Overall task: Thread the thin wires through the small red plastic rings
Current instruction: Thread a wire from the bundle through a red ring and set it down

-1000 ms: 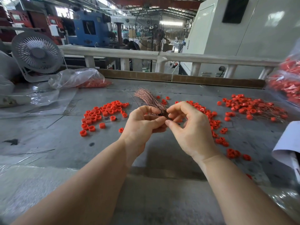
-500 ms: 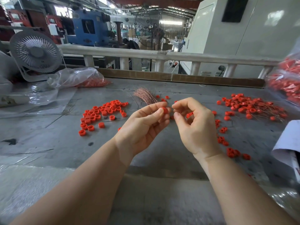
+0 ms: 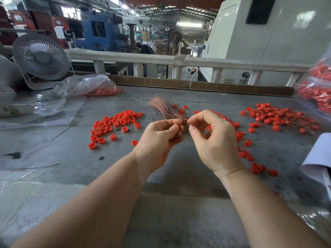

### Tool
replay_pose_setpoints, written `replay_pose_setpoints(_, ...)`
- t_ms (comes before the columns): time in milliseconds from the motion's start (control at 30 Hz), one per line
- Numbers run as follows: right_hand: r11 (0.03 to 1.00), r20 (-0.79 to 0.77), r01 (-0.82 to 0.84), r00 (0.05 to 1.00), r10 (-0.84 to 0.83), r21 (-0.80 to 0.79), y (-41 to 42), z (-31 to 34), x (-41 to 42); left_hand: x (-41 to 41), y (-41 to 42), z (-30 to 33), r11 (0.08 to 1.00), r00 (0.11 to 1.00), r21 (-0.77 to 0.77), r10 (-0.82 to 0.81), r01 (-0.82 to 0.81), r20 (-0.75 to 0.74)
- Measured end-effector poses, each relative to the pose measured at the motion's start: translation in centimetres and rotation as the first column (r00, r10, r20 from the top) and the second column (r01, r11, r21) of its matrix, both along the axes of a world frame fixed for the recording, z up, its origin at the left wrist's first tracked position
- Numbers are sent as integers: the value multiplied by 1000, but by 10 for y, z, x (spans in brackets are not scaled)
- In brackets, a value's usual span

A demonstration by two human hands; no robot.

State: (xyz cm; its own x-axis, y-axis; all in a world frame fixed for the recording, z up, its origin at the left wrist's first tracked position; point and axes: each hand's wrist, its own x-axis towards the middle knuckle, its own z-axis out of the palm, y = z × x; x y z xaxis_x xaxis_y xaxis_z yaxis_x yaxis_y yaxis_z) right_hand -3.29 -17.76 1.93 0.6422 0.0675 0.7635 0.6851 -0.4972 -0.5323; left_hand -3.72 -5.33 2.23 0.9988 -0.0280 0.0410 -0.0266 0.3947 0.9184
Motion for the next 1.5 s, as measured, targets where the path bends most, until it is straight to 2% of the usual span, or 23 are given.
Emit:
replay_pose_setpoints(500, 999, -12, -21, 1000, 22, 37, -2, 0, 2, -1, 5, 5, 946, 987, -292, -157, 139, -39)
replay_pose_setpoints(800, 999, 10, -15, 1000, 14, 38, -1, 1, 0, -2, 6, 4, 951, 984, -264, -173, 158, -35)
replay_pose_setpoints(1200, 1000, 1, -14, 1000, 14, 11, -1, 1, 0, -1, 4, 2, 999, 999, -41, -35, 35, 8)
replay_pose_setpoints(1333, 999, -26, -43, 999, 43, -12, 0, 1, -1, -1, 4, 1, 998, 999, -68, -4, 7, 36)
replay_pose_setpoints(1500, 993, -65, -70, 995, 76, 94, -1, 3, -1, -1, 4, 3, 989, 997, -127, -79, 80, 17)
